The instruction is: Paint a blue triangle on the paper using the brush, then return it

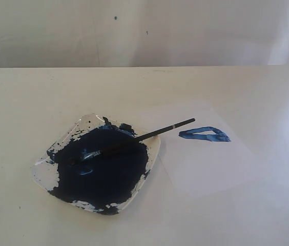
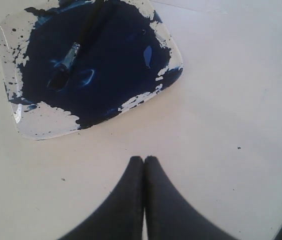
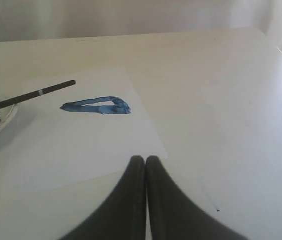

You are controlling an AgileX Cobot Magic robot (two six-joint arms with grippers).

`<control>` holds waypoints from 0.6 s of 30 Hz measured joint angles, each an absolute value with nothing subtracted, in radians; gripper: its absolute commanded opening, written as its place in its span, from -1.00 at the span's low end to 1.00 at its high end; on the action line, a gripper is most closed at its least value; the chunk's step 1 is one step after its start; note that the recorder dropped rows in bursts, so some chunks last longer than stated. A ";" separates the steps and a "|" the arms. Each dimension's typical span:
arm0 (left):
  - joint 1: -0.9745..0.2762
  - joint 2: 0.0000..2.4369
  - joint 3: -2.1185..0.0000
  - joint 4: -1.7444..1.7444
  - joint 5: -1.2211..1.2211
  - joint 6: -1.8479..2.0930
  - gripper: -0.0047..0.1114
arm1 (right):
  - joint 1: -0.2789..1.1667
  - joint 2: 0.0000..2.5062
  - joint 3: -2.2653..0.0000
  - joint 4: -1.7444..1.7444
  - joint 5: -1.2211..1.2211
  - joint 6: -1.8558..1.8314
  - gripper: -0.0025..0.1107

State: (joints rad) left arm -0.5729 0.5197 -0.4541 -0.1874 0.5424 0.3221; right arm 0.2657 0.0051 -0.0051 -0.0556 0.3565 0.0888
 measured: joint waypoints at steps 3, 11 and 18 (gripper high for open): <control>-0.573 0.520 -0.454 -0.187 0.542 0.322 -0.92 | 0.266 0.005 -0.005 0.016 0.357 -0.007 -0.96; -0.573 0.520 -0.454 -0.187 0.542 0.322 -0.92 | 0.266 0.005 -0.005 0.048 0.355 -0.026 -0.96; -0.573 0.520 -0.454 -0.187 0.542 0.322 -0.92 | 0.266 0.005 -0.005 0.048 0.355 -0.019 -0.96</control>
State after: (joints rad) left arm -0.5729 0.5197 -0.4541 -0.1874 0.5424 0.3221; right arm 0.2657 0.0051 -0.0051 0.0477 0.3549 -0.0190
